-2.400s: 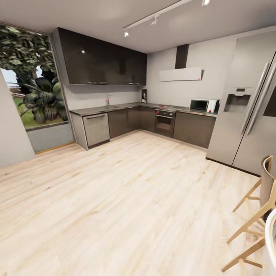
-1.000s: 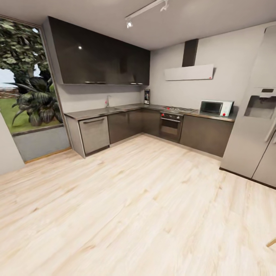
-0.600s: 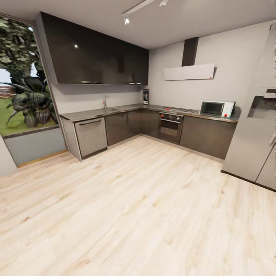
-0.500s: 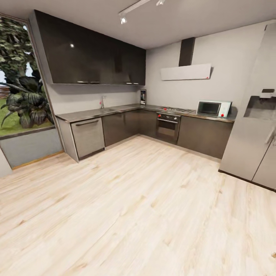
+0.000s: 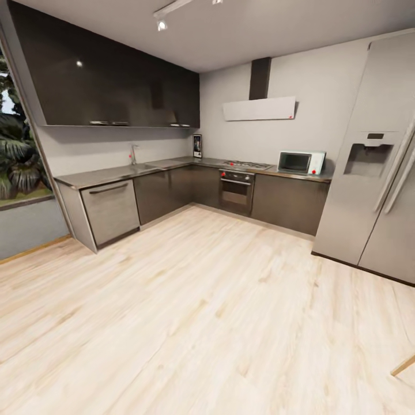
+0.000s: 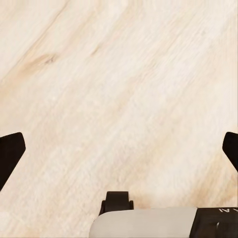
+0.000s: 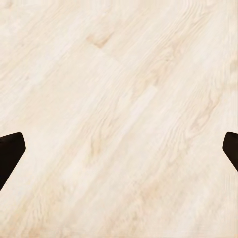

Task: Pick up the poster from the kitchen countertop and hang it on one of the wall nails in the kitchen.

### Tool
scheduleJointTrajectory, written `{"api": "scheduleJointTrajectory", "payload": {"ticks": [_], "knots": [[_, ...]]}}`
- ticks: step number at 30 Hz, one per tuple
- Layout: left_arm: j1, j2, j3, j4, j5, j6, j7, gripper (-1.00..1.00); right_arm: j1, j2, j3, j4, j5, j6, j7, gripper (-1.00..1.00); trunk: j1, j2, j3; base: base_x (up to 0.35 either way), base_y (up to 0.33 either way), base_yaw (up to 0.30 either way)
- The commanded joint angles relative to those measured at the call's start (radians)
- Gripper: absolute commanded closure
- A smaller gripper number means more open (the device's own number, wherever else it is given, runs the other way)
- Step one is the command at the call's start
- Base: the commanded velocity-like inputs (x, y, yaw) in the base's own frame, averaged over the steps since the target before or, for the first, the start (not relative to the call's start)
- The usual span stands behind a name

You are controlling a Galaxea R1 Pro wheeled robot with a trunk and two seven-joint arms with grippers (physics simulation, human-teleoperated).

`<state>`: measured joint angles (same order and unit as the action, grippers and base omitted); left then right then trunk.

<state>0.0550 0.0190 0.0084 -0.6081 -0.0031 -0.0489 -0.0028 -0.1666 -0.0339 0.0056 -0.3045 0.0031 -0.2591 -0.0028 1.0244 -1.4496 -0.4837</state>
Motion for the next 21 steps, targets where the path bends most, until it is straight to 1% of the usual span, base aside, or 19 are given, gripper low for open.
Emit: {"api": "scheduleJointTrajectory", "payload": {"ticks": [1, 13, 21], "knots": [[0.0, 0.0, 0.001, -0.001, 0.0, -0.002, 0.0, -1.0, -0.001, 0.0, 0.001, 0.001, 0.001, -0.003, 0.0, -1.0, 0.001, 0.0, -0.001, 0.294, 0.15, -0.031], [0.0, 0.0, 0.001, -0.001, 0.0, -0.001, 0.0, -1.0, -0.001, -0.001, 0.001, 0.001, 0.001, -0.003, 0.001, -1.0, 0.001, 0.0, -0.001, 0.308, 0.153, -0.006], [0.0, 0.001, 0.001, -0.001, 0.0, 0.0, 0.0, -1.0, -0.001, 0.0, 0.002, 0.001, 0.001, -0.003, 0.001, -1.0, 0.001, 0.0, -0.001, 0.329, 0.043, 0.0]]}}
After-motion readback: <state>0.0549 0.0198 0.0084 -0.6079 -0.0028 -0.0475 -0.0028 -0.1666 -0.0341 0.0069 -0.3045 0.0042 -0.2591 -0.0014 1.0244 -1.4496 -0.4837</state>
